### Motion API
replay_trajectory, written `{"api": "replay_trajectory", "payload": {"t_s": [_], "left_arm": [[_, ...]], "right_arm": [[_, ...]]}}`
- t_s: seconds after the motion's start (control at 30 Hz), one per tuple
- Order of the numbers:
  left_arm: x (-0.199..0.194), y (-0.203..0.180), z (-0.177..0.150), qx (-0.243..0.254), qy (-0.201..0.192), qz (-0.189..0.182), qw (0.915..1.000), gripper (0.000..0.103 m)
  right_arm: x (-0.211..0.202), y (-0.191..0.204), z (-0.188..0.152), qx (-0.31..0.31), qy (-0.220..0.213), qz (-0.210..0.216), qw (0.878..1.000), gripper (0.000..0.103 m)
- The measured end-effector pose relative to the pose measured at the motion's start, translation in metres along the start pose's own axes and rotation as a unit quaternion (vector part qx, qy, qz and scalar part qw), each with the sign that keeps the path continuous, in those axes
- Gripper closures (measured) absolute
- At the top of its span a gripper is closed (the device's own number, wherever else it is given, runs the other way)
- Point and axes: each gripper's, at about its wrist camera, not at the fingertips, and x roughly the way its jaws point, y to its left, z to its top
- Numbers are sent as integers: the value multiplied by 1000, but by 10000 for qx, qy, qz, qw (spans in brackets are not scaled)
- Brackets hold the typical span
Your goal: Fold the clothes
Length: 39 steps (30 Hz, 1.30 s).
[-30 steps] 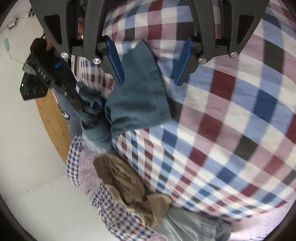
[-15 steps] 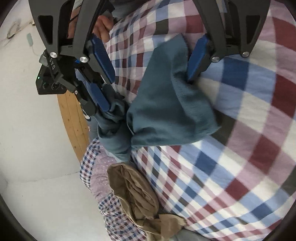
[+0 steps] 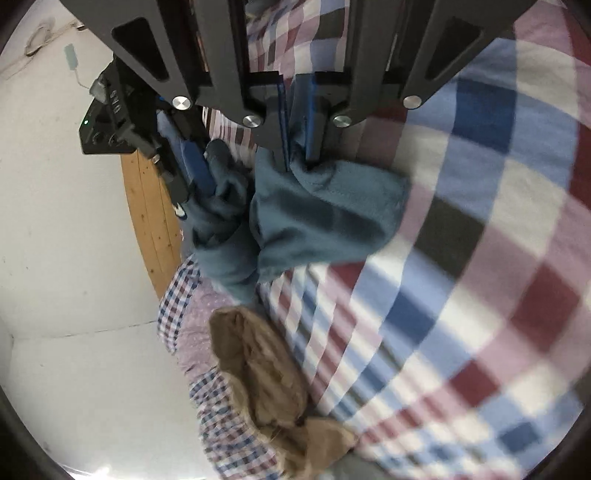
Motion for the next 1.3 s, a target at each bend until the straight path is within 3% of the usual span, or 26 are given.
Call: {"api": "replay_trajectory", "payload": {"t_s": [0.1, 0.23, 0.33, 0.53, 0.73, 0.8, 0.87, 0.97, 1.13, 1.3], "left_arm": [[-24, -5, 14, 130, -583, -20, 9982, 98], [-67, 3, 43, 7, -1449, 25, 9894, 99], [-88, 13, 59, -183, -1770, 26, 9840, 99], [-96, 15, 66, -79, -1966, 233, 9802, 100], [-100, 11, 69, 65, -2076, 286, 9778, 100], [-105, 11, 70, 68, -2107, 303, 9771, 100], [-109, 11, 72, 63, -2171, 340, 9755, 100], [-117, 12, 75, 68, -2293, 380, 9726, 100], [-135, 18, 84, -74, -2577, 387, 9654, 100], [-157, 26, 89, -226, -2954, 439, 9541, 100]], "right_arm": [[-3, 1, 1, -90, -60, -75, 9999, 59], [-11, 7, 3, -396, -160, -219, 9988, 59], [-19, 15, 6, -913, -265, -536, 9940, 59], [-31, 23, 10, -1863, -562, -1601, 9677, 59], [5, 15, 4, -2121, 41, -2054, 9554, 60], [10, 11, 3, -2112, 104, -2012, 9565, 65], [9, 11, 3, -2078, 91, -2065, 9561, 88], [-3, 8, 9, -1926, -144, -2153, 9573, 94], [-40, -4, 23, -1490, -737, -2387, 9568, 95], [-78, -28, 31, -952, -1223, -2780, 9480, 96]]}}
